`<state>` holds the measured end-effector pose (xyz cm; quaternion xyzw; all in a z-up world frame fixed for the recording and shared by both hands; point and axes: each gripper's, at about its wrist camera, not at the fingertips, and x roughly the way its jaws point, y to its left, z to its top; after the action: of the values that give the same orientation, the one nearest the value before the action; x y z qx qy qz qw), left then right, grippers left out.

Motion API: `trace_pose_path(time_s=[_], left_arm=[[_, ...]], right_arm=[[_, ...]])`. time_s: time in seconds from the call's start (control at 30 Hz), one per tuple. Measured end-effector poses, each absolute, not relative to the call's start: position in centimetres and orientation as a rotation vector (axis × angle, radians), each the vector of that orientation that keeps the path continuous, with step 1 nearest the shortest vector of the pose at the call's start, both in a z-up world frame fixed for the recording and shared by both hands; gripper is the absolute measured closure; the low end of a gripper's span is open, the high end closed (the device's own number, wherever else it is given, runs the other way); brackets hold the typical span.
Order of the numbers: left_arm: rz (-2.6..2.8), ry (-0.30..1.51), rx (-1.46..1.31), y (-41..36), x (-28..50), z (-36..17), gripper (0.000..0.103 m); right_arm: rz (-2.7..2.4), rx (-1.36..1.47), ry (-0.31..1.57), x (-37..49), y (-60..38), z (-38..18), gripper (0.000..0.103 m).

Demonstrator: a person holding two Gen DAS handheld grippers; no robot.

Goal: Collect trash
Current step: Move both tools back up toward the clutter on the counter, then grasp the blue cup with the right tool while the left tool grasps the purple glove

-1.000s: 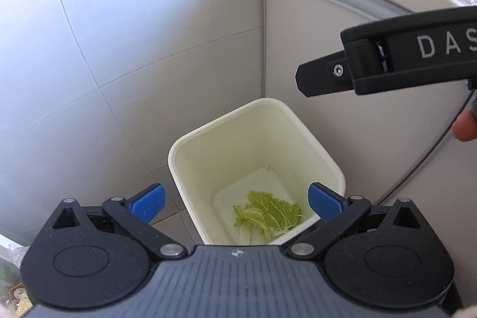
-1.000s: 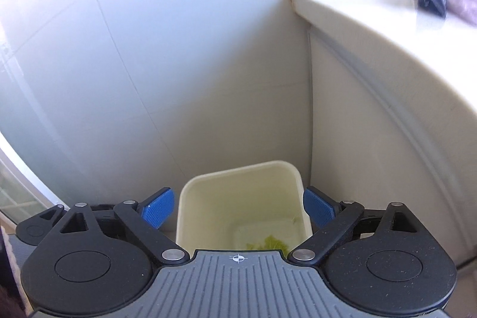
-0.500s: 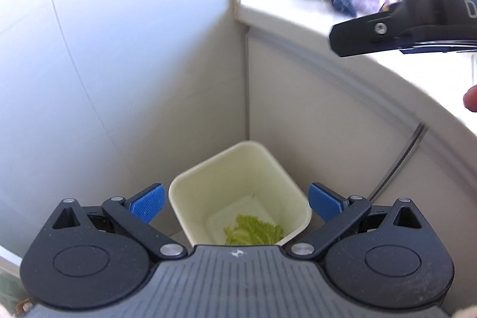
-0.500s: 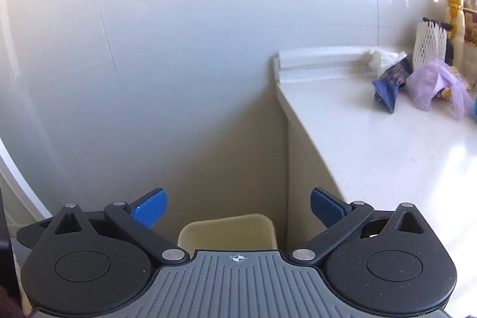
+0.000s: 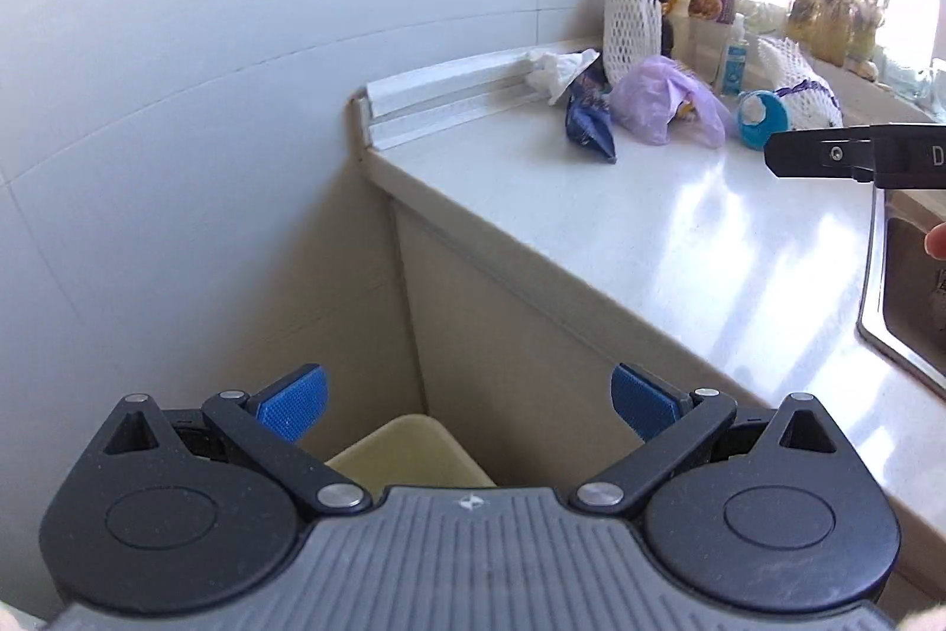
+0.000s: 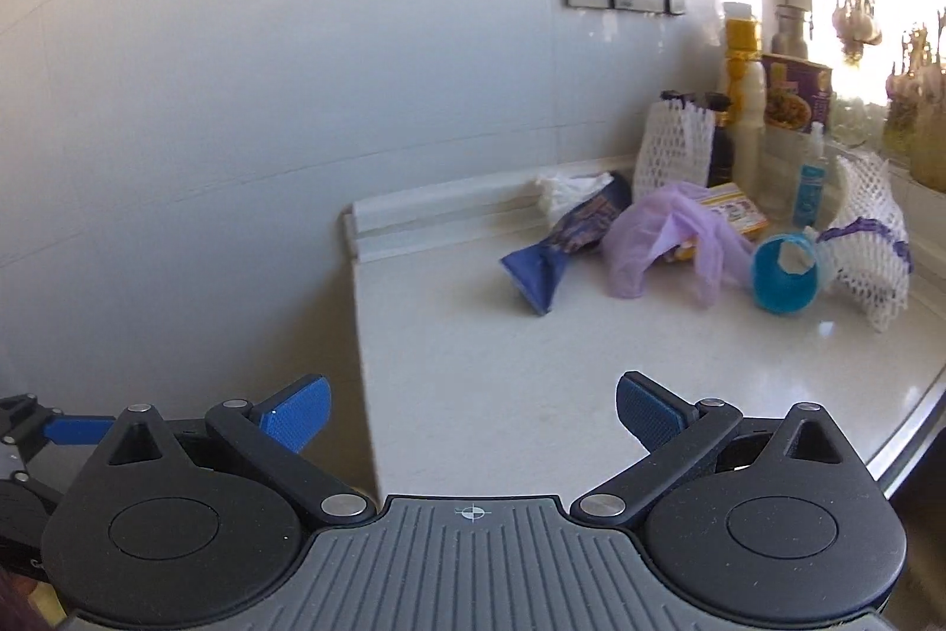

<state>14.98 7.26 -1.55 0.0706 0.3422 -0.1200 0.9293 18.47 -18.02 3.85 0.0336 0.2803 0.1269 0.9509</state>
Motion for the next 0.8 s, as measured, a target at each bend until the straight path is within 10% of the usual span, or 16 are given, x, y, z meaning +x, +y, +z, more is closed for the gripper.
trace_pose_path(time_s=[0.8], left_arm=[[-0.598, 0.494, 0.203, -6.0, 32.9, 0.1, 0.005]], right_arm=[[0.043, 0.282, 0.586, 31.0, -36.0, 2.3, 0.0]])
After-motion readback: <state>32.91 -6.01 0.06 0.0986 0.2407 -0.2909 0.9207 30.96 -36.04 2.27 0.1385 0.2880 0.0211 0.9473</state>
